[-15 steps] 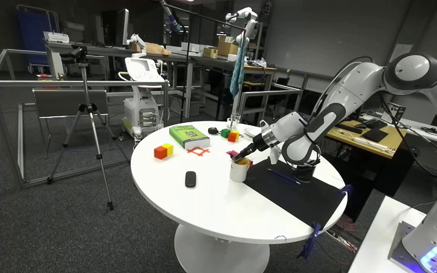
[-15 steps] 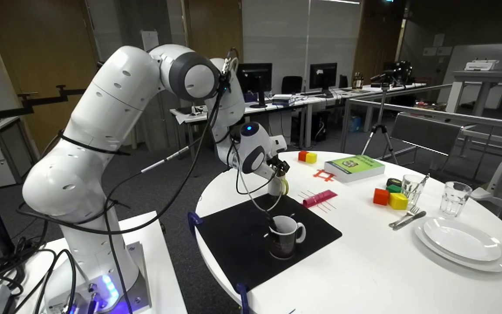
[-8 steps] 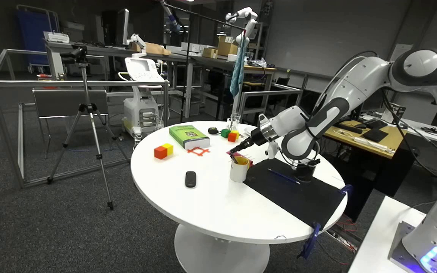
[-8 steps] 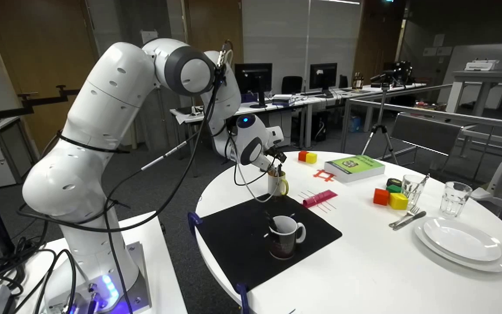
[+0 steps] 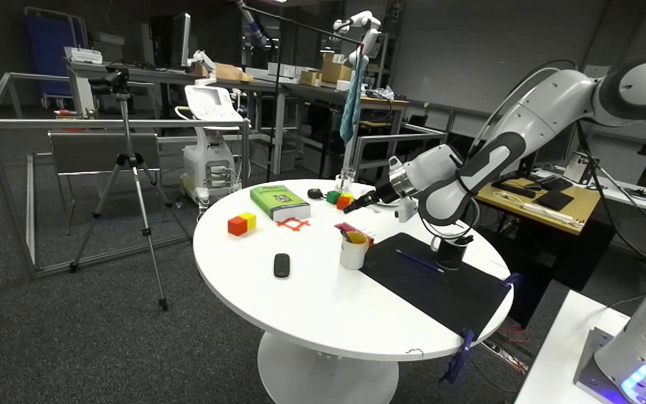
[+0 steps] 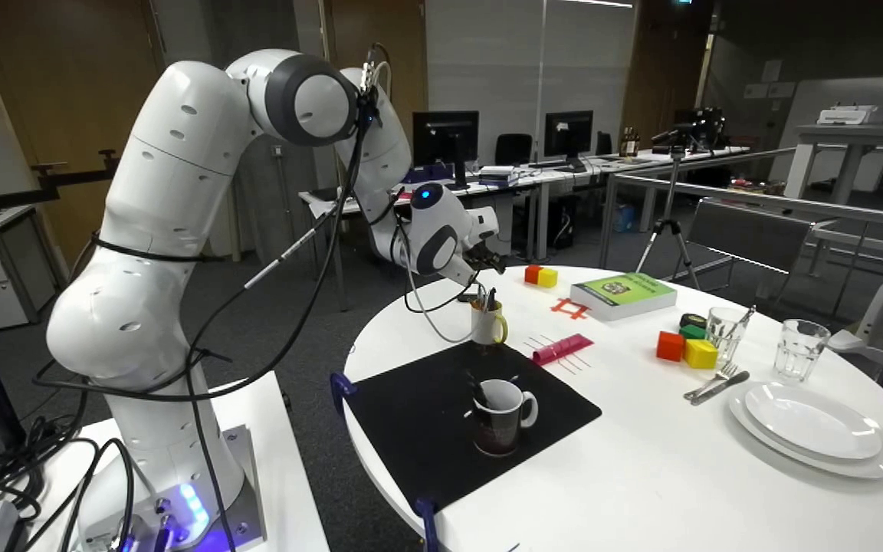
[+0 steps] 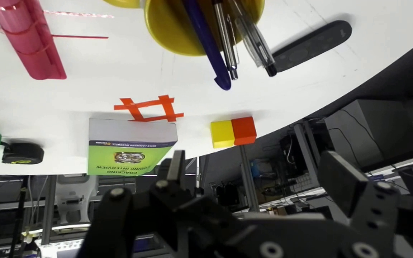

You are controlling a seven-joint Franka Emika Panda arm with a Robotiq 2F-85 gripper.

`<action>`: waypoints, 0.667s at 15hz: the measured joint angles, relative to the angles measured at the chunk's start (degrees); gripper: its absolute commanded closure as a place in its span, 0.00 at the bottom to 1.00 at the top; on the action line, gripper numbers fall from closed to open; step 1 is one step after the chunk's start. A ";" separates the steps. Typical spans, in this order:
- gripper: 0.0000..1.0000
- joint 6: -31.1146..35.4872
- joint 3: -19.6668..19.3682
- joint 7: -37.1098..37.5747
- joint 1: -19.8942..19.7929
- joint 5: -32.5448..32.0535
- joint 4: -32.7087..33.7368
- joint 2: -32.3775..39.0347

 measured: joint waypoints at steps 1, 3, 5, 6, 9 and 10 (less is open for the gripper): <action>0.00 0.00 -1.03 0.14 1.21 1.46 -1.07 -1.20; 0.00 0.00 -2.95 0.45 3.50 4.20 -3.77 -3.84; 0.00 -0.28 -4.96 0.75 5.70 6.94 -7.00 -6.98; 0.00 -0.95 -6.02 0.80 6.68 8.29 -8.38 -8.70; 0.00 -8.98 -11.34 0.61 11.00 13.10 -10.79 -14.46; 0.00 -13.46 -15.10 0.60 13.73 13.71 -11.01 -16.39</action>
